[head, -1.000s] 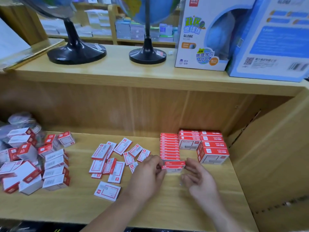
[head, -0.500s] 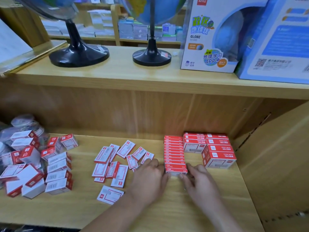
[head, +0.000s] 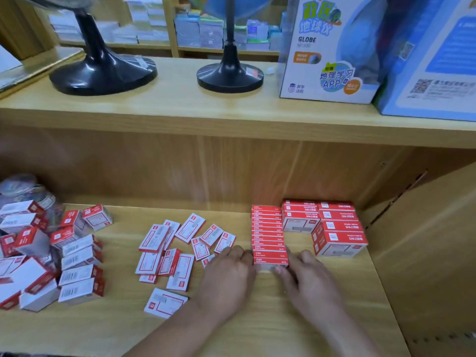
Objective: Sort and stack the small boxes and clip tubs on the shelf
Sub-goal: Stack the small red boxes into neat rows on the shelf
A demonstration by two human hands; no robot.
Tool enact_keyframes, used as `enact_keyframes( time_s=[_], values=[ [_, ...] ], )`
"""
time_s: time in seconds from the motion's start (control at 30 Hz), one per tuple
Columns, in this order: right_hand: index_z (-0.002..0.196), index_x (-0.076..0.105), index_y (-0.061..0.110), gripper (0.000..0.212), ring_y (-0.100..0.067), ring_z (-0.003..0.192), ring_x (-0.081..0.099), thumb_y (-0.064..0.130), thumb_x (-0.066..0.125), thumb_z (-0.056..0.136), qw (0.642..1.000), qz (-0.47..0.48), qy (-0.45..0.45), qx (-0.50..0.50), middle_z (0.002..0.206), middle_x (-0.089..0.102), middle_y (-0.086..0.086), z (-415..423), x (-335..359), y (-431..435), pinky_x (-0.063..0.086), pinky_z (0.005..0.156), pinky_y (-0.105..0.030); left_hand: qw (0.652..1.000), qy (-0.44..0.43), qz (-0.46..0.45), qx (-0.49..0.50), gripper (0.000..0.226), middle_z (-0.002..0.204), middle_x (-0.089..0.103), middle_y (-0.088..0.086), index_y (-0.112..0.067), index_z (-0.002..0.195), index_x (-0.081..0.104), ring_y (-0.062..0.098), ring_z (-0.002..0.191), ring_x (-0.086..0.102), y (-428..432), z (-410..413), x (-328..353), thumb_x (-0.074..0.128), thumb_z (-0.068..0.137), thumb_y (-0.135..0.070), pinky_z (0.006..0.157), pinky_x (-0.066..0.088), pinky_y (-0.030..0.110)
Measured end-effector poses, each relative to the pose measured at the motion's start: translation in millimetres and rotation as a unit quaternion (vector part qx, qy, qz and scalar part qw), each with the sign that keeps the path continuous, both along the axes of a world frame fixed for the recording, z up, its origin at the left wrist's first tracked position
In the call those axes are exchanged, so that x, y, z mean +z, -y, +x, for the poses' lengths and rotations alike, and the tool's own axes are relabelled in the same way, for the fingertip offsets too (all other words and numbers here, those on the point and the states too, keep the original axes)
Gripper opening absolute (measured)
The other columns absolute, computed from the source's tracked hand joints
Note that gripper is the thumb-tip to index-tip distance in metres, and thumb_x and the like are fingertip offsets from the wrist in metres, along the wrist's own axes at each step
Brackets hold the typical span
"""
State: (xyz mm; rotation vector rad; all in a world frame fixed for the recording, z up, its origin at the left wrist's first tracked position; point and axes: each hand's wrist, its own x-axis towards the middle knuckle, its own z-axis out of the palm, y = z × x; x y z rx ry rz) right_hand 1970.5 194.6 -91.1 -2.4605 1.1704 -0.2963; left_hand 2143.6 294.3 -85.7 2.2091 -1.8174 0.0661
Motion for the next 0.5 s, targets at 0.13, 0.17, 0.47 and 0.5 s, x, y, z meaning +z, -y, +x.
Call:
enact_keyframes(
  time_s=[0.13, 0.17, 0.47, 0.5],
  values=[
    [0.143, 0.045, 0.042, 0.049, -0.011, 0.088, 0.053, 0.057, 0.046, 0.096, 1.0, 0.001, 0.001, 0.006, 0.089, 0.04, 0.012, -2, 3, 2, 0.045, 0.073, -0.026, 0.999, -0.046, 0.022, 0.011, 0.041, 0.094, 0.064, -0.004, -0.027, 0.109, 0.067, 0.018, 0.094, 0.062, -2, 2, 3, 0.034, 0.1, -0.05, 0.075, 0.047, 0.031],
    [0.143, 0.045, 0.041, 0.05, -0.011, 0.087, 0.052, 0.057, 0.047, 0.096, 1.0, 0.001, 0.003, 0.01, 0.088, 0.04, 0.013, -2, 5, 1, 0.045, 0.072, -0.026, 0.998, -0.064, 0.03, 0.008, 0.04, 0.101, 0.064, -0.002, -0.026, 0.115, 0.065, 0.02, 0.101, 0.06, -3, 2, 6, 0.035, 0.102, -0.05, 0.08, 0.045, 0.032],
    [0.115, 0.072, 0.012, 0.042, -0.014, 0.074, 0.058, 0.032, 0.082, 0.079, 0.978, 0.13, 0.13, -0.094, 0.083, 0.056, 0.003, -16, 16, -9, 0.049, 0.066, -0.021, 0.964, -0.253, -0.064, -0.044, 0.01, 0.073, 0.047, -0.009, -0.026, 0.086, 0.063, 0.008, 0.07, 0.048, -30, 30, 24, 0.059, 0.094, -0.03, 0.063, 0.046, 0.034],
    [0.115, 0.072, 0.01, 0.041, -0.011, 0.077, 0.06, 0.025, 0.083, 0.079, 0.976, 0.141, 0.131, -0.1, 0.086, 0.06, 0.002, -18, 20, -11, 0.049, 0.066, -0.017, 0.96, -0.268, -0.074, -0.034, 0.01, 0.074, 0.05, -0.009, -0.025, 0.086, 0.064, 0.007, 0.07, 0.049, -38, 34, 25, 0.06, 0.094, -0.029, 0.063, 0.046, 0.033]
  ],
)
